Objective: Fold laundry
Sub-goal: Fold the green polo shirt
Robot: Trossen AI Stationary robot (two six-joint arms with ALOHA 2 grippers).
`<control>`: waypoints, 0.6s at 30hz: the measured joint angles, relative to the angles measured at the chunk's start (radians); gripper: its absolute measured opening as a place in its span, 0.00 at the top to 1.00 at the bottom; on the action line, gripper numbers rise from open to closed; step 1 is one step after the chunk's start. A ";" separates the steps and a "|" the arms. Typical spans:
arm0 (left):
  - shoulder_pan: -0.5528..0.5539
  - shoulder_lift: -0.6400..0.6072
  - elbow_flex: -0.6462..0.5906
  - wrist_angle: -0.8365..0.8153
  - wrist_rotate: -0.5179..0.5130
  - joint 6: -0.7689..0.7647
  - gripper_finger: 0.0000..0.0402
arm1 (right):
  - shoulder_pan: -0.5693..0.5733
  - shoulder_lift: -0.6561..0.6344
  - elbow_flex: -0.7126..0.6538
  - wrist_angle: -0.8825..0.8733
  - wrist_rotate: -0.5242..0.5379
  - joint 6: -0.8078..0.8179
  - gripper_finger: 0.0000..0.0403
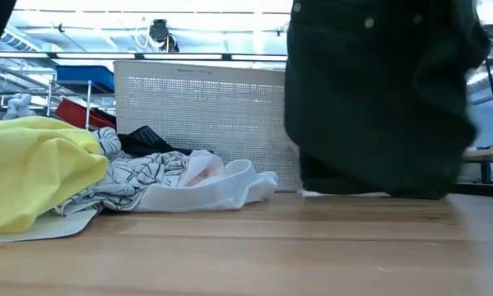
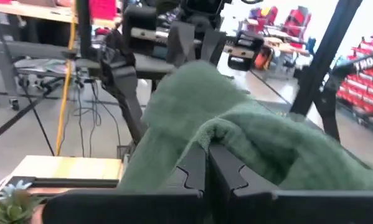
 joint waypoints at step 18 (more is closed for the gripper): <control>-0.511 0.016 -0.465 -0.004 -0.381 -0.170 1.00 | 0.313 0.352 -0.404 0.372 -0.345 0.530 1.00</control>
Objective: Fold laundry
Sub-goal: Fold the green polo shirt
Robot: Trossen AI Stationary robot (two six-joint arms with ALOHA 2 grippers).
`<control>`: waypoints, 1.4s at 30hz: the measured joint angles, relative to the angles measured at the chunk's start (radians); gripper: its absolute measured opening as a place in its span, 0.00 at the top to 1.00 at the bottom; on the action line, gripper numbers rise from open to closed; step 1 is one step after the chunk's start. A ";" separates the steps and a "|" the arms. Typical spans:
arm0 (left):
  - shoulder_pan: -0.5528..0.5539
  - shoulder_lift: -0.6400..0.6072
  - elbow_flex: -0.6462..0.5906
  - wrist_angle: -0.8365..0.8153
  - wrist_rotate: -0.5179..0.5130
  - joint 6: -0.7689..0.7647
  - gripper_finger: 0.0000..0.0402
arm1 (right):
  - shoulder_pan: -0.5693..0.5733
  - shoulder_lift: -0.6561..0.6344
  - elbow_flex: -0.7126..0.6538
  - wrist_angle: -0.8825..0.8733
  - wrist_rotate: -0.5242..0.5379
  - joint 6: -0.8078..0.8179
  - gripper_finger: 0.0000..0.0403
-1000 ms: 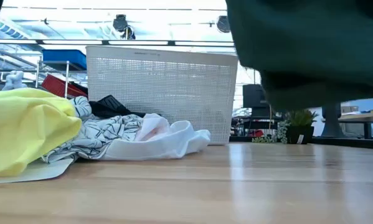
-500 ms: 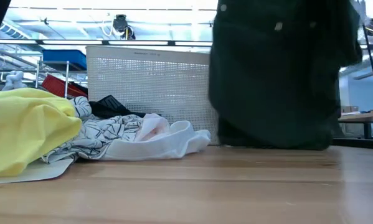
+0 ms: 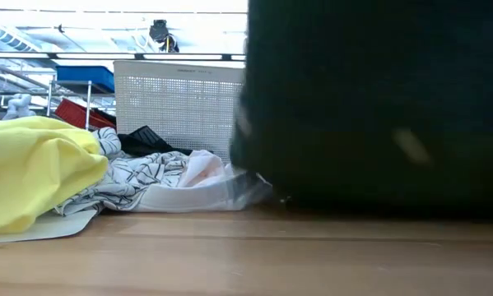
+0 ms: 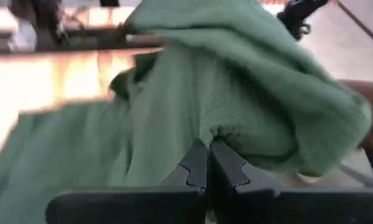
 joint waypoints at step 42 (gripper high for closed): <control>0.299 0.103 -0.330 0.227 0.249 -0.313 0.86 | -0.461 -0.199 -0.539 -0.082 -0.397 0.016 0.96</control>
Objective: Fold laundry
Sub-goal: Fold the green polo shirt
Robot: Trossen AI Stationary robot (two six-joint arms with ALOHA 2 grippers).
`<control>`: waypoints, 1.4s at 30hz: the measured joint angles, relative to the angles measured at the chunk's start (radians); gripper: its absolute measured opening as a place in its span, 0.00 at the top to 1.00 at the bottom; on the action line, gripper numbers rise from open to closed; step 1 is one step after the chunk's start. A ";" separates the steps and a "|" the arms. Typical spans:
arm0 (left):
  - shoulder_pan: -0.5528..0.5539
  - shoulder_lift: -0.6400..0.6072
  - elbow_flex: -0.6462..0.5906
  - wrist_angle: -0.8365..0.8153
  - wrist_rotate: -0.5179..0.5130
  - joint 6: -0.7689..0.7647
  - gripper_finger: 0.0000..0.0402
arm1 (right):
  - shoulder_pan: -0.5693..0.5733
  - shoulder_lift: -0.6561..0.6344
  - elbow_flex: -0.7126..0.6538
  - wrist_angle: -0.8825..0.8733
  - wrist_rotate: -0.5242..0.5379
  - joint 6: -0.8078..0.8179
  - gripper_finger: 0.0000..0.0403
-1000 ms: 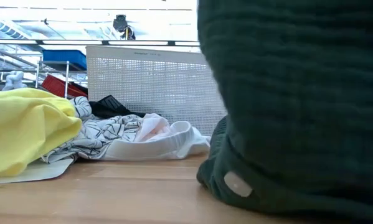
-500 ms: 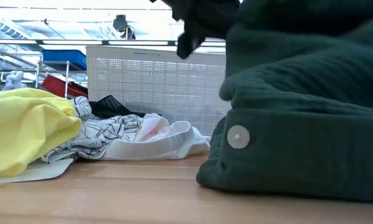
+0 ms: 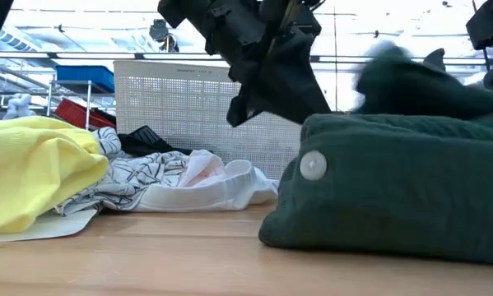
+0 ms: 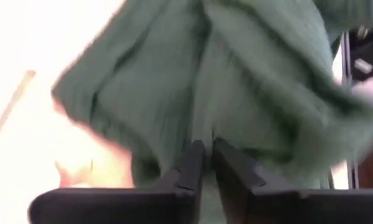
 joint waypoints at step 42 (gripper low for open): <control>-0.178 0.150 0.033 0.256 -0.240 0.459 0.62 | -0.105 0.049 0.285 0.185 0.111 -0.218 0.49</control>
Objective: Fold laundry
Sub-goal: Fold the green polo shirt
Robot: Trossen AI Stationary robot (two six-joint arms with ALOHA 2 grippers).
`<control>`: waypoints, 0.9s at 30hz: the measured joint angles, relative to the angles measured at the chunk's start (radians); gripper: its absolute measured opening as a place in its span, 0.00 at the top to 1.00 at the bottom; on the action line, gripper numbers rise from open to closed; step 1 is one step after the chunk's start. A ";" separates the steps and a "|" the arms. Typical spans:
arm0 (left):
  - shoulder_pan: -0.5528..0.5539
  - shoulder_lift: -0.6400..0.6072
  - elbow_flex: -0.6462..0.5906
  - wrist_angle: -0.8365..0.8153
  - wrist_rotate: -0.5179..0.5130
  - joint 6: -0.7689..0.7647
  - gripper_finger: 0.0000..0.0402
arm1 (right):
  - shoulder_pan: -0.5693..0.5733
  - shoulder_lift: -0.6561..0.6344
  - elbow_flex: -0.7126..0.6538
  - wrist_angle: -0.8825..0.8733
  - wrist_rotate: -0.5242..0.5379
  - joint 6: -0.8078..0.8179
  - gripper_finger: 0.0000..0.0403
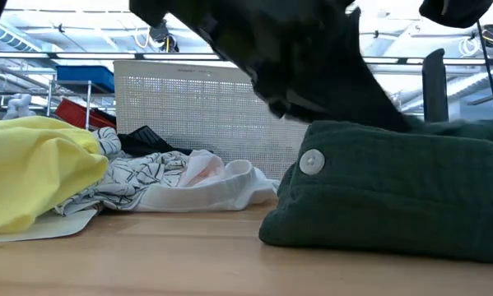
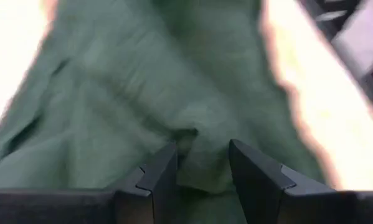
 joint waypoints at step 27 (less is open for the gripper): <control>0.120 -0.012 0.317 -0.722 -0.286 -0.303 0.62 | 0.294 0.137 0.000 0.050 0.453 -0.075 0.48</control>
